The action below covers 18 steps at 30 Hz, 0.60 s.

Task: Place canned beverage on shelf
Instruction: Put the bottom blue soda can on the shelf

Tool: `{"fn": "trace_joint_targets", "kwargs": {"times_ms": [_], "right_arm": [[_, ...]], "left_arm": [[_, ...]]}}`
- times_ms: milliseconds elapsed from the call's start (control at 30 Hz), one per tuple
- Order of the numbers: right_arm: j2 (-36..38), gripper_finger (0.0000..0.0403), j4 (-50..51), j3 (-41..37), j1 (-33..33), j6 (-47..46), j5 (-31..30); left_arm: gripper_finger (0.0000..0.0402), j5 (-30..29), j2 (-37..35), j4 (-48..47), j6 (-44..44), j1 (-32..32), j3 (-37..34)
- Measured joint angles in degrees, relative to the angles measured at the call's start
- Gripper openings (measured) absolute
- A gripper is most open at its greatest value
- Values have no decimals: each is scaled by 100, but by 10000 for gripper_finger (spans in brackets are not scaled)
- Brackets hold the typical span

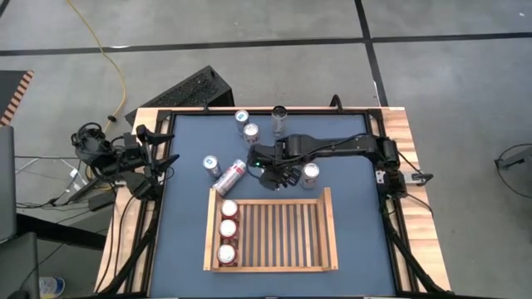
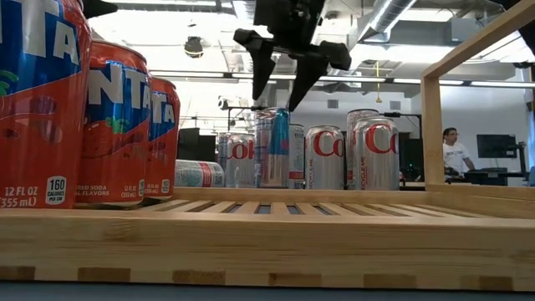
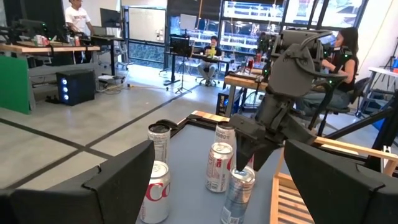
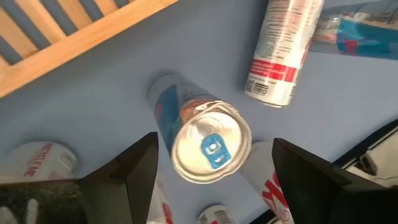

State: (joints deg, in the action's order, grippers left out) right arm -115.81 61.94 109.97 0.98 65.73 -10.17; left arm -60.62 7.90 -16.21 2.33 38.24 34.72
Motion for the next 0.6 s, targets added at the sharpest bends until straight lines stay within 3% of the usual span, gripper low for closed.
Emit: {"fn": "trace_joint_targets", "kwargs": {"times_ms": [600], "right_arm": [[-177,285,-60,-17,75,-56,307]], "left_arm": [[348,0,-2,-107,-42,0,2]]}}
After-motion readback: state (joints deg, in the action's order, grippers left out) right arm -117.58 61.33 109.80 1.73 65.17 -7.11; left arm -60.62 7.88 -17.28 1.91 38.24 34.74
